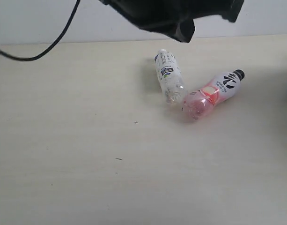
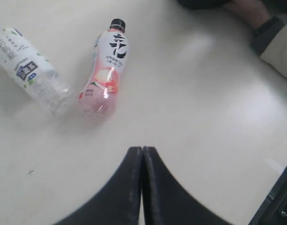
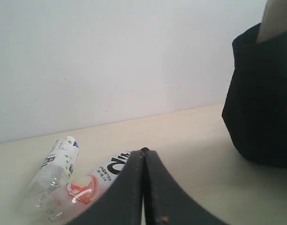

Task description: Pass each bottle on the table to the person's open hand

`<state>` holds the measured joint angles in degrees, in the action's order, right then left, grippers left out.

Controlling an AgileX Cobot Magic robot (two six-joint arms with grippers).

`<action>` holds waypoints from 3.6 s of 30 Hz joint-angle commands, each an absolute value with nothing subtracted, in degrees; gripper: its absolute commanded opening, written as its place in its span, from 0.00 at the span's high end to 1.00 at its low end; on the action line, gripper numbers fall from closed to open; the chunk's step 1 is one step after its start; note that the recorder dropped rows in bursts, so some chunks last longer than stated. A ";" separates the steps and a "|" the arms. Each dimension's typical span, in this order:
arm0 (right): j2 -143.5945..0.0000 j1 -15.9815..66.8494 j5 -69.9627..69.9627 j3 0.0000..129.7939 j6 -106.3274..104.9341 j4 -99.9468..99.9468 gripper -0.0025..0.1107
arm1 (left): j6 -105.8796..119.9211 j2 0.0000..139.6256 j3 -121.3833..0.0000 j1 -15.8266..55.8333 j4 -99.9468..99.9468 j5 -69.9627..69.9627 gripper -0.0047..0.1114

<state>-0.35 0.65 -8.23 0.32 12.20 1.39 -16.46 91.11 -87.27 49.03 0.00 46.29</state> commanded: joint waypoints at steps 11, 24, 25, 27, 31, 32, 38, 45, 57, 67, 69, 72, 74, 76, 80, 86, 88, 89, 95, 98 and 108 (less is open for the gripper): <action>0.00 0.73 -7.60 0.00 12.07 1.43 0.98 | -15.46 53.79 -31.18 52.55 -0.75 -2.93 0.94; 0.00 0.73 -7.60 0.00 12.07 1.43 0.98 | -13.56 17.61 -11.75 52.55 -0.75 -8.97 0.94; 0.00 0.73 -7.60 0.00 12.07 1.43 0.98 | -13.56 15.14 -11.26 52.55 -0.75 -8.23 0.94; 0.00 0.73 -7.60 0.00 12.07 1.43 0.98 | -13.56 9.67 -9.79 52.55 -0.75 -8.11 0.94; 0.00 0.73 -7.60 0.00 12.07 1.43 0.98 | -13.42 6.83 -7.67 52.55 -0.75 -8.33 0.94; 0.00 0.73 -7.60 0.00 12.07 1.43 0.98 | -12.17 6.83 -7.12 52.55 -0.75 -8.77 0.94; 0.00 0.73 -7.60 0.00 12.07 1.43 0.98 | 4.04 6.83 -1.69 52.52 -0.38 -13.17 0.94; 0.00 0.73 -7.60 0.00 12.07 1.43 0.98 | 17.07 6.83 0.00 47.58 16.18 -15.57 0.94; 0.00 0.73 -7.60 0.00 12.07 1.43 0.98 | 39.85 6.83 0.00 36.82 47.90 -14.46 0.94; 0.00 0.73 -7.60 0.00 12.07 1.43 0.98 | 1.61 6.83 0.00 37.12 7.29 -10.47 0.94; 0.00 0.73 -7.60 0.00 12.07 1.43 0.98 | -6.71 6.83 0.00 38.15 -3.40 -13.09 0.94; 0.00 0.73 -7.60 0.00 12.07 1.43 0.98 | -17.97 6.83 0.00 39.39 -19.13 -17.40 0.94; 0.00 0.73 -7.60 0.00 12.07 1.43 0.98 | -22.02 6.83 0.00 39.39 -24.83 -18.21 0.94; 0.00 0.73 -7.60 0.00 12.07 1.43 0.98 | -22.32 6.83 0.00 39.39 -24.75 -17.66 0.94; 0.00 0.73 -7.60 0.00 12.07 1.43 0.98 | -22.32 6.83 0.00 39.39 -24.74 -17.49 0.94; 0.00 0.73 -7.60 0.00 12.07 1.43 0.98 | -21.34 6.83 0.00 39.39 -24.74 -20.77 0.94; 0.00 0.73 -7.60 0.00 12.07 1.43 0.98 | -21.34 6.83 0.00 39.39 -24.74 -21.20 0.94; 0.00 0.73 -7.60 0.00 12.07 1.43 0.98 | -21.34 6.83 0.00 39.39 -24.74 -21.20 0.94; 0.00 0.73 -7.60 0.00 12.07 1.43 0.98 | -21.37 6.83 0.00 39.39 -24.49 -21.16 0.94; 0.00 0.73 -7.60 0.00 12.07 1.43 0.98 | -21.05 6.83 0.00 39.39 -24.49 -20.02 0.94; 0.00 0.73 -7.60 0.00 12.17 1.43 0.98 | -5.59 7.58 0.00 37.91 -2.70 -22.27 0.94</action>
<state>-0.35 0.65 -8.23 0.32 12.20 1.39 -12.62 7.21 0.03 38.76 -12.92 -20.51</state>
